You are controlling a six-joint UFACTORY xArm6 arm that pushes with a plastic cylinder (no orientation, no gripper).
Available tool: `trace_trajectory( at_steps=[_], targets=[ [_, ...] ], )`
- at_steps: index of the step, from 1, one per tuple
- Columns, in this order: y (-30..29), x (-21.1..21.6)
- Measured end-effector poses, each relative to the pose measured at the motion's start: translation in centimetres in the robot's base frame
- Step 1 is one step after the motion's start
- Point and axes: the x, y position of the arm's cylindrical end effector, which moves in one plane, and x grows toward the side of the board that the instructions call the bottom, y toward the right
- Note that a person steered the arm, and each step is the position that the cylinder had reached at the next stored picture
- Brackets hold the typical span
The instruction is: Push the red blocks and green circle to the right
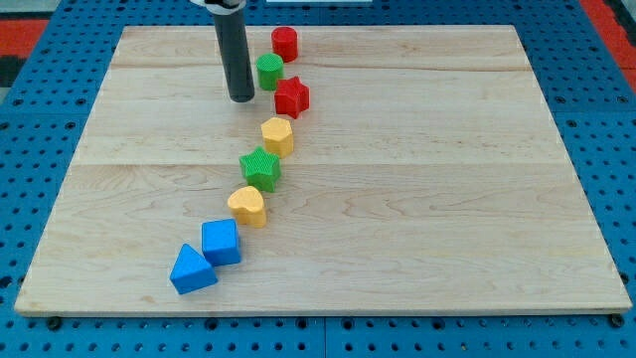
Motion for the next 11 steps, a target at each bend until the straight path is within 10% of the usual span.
trace_trajectory(
  at_steps=[5, 11],
  targets=[
    [7.4, -2.7],
    [2.3, -9.6]
  ],
)
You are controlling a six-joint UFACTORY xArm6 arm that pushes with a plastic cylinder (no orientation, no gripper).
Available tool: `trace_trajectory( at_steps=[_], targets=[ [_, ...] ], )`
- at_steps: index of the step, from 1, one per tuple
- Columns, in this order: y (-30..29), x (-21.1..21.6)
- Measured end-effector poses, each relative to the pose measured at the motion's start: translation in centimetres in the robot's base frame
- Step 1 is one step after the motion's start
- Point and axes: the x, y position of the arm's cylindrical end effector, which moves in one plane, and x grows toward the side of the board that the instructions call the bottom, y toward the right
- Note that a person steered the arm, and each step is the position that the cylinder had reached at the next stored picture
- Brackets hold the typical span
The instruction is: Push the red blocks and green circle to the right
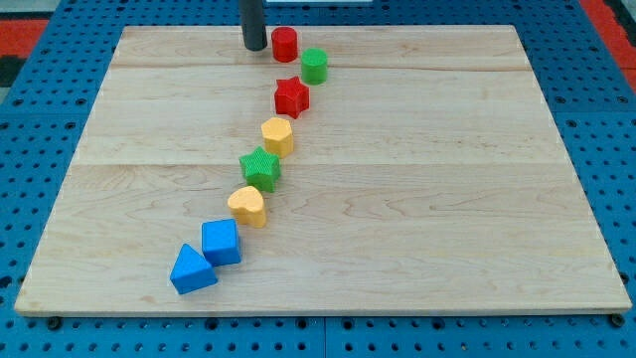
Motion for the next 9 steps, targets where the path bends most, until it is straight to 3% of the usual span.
trace_trajectory(
  at_steps=[2, 3, 4, 6, 9],
  targets=[
    [4.6, 0.0],
    [0.1, 0.0],
    [-2.9, 2.9],
    [-2.4, 9.1],
    [2.8, 10.6]
  ],
)
